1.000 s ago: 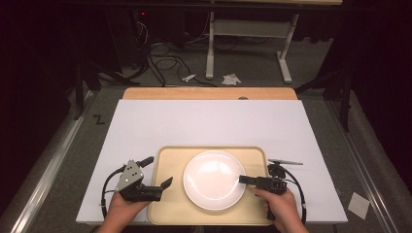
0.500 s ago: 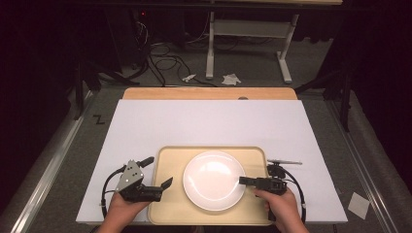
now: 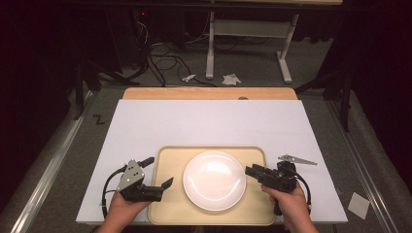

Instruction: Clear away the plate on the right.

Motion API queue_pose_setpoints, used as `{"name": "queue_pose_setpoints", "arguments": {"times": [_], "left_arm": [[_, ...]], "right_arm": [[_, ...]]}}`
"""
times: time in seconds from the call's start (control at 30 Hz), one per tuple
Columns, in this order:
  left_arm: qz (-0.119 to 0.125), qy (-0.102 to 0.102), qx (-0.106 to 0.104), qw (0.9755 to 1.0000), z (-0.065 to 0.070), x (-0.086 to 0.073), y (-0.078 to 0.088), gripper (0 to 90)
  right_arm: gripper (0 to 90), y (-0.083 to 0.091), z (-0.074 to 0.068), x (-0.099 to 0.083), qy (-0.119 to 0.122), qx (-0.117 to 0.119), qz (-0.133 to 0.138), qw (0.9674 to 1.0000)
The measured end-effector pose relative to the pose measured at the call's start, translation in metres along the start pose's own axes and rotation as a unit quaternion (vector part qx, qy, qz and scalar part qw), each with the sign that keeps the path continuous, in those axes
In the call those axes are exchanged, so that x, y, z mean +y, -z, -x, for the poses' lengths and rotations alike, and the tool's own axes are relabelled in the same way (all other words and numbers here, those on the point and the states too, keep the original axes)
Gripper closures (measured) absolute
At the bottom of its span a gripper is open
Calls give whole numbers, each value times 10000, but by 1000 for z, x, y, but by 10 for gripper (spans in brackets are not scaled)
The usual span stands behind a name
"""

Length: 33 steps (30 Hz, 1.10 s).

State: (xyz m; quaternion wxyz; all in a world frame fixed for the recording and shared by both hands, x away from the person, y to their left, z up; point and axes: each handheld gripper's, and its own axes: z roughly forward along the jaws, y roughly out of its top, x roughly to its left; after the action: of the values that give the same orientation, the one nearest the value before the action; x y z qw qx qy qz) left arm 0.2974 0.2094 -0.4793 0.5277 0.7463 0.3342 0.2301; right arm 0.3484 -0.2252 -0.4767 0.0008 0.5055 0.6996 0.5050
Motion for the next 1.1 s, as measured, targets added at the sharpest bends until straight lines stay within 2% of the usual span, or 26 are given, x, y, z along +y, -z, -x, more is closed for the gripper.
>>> {"name": "queue_pose_setpoints", "arguments": {"times": [0.1,0.17,0.3,0.33,0.43,0.53,0.6,0.63,0.7,0.77,0.9,0.97,1.03,1.1], "left_arm": [[-1,42,20,10000,0,0,0,71],[-5,49,39,10000,-1,0,0,67],[-20,154,29,9999,-2,0,-1,59],[-3,209,9,9998,-2,0,-1,52],[29,228,30,9997,0,2,0,40],[21,286,33,9996,1,2,-2,28],[-31,278,37,9996,2,1,-3,18],[-57,267,33,9996,3,1,-4,16],[-90,270,32,9996,4,1,-6,15],[-103,279,36,9996,6,0,-7,15],[-81,257,11,9996,11,1,-7,14],[-90,216,-4,9997,12,1,-7,14],[-119,233,-8,9997,10,0,-9,14],[-122,293,-19,9995,8,-1,-9,14]], "right_arm": [[492,4,-1,8,442,-241,24,9987],[383,12,0,12,761,-466,38,9960],[209,32,4,16,1101,-807,170,9905],[137,36,5,16,1163,-931,193,9886],[17,51,8,13,1365,-1240,369,9821],[3,63,12,7,1452,-1404,487,9782],[3,70,15,0,1451,-1450,621,9768],[3,74,17,-4,1402,-1404,706,9776],[3,78,18,-8,1384,-1321,682,9792],[2,81,18,-10,1412,-1372,751,9775],[3,78,18,-10,1333,-1283,813,9794],[2,76,18,-12,1487,-1334,727,9771],[2,75,17,-11,1517,-1376,780,9757],[2,76,18,-10,1467,-1324,870,9764]]}}
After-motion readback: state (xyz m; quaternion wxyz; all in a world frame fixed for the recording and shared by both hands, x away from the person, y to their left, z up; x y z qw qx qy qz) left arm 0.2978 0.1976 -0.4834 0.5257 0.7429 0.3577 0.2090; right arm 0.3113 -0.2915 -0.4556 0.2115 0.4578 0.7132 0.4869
